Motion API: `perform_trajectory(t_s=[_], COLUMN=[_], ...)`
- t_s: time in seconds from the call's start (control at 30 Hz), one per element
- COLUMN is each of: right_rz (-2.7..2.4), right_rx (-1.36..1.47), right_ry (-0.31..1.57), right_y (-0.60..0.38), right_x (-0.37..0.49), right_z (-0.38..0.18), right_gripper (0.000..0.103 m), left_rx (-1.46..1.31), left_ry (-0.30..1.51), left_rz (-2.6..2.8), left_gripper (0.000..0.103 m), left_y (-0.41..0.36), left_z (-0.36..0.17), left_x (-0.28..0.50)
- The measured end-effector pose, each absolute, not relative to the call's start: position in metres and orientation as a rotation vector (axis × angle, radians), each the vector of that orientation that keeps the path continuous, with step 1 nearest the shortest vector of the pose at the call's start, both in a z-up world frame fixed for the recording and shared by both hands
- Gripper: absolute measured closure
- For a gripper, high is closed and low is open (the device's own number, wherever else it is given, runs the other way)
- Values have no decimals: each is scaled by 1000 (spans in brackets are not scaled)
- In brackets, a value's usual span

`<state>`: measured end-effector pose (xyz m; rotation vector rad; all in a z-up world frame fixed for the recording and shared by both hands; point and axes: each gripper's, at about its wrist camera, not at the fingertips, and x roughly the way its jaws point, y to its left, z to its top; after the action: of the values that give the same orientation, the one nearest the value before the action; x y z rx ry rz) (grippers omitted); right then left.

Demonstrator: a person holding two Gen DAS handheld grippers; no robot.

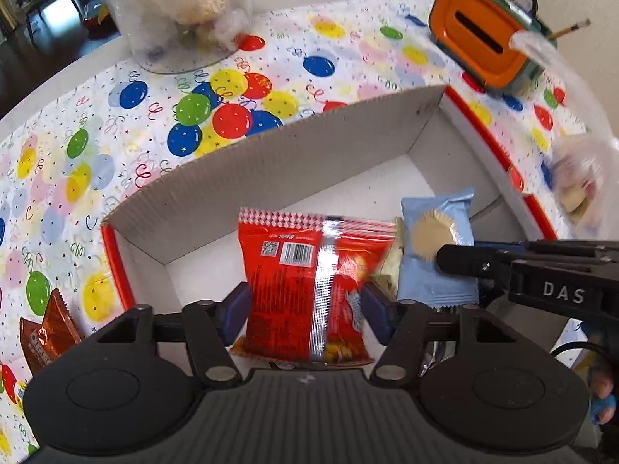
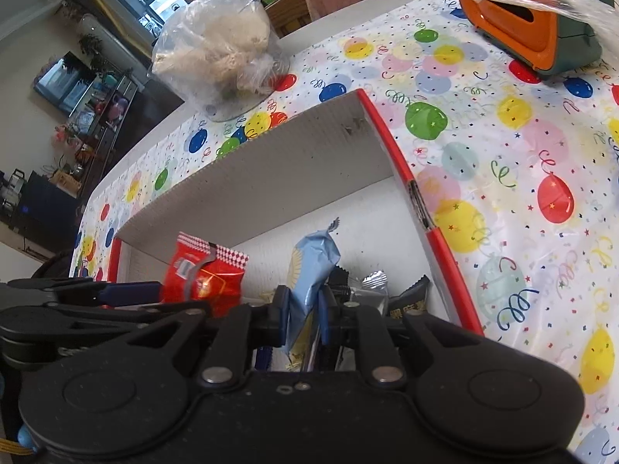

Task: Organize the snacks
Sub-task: 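Carry the red snack bag and blue cookie packet with both tools over the box, then open both tools to drop the red bag and blue packet into the box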

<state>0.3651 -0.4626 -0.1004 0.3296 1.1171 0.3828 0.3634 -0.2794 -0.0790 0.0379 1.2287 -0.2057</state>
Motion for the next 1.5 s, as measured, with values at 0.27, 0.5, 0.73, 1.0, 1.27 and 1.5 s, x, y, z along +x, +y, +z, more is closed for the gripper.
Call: perform_trajectory(t_s=[0.27, 0.5, 0.73, 1.0, 1.27, 1.5], right_rz=[367, 380, 406, 433, 474, 518], right_rx=[311, 285, 276, 260, 222, 197], right_ry=[1134, 1112, 1084, 1021, 967, 931], right_y=[-466, -466, -462, -453, -432, -409], right_x=[366, 359, 348, 333, 315, 302], right_z=[-105, -96, -81, -60, -42, -29], right_gripper=[85, 80, 71, 54, 38, 25], left_rx=[40, 17, -9, -40, -74, -103], left_ry=[1243, 1222, 1174, 1089, 1024, 977], left_rz=[-197, -204, -202, -209, -194, -174], left_gripper=[44, 43, 42, 39, 38, 35], left_y=[-282, -276, -266, -253, -230, -204], left_z=[-86, -79, -66, -42, -24, -13], left_x=[364, 355, 343, 323, 302, 282])
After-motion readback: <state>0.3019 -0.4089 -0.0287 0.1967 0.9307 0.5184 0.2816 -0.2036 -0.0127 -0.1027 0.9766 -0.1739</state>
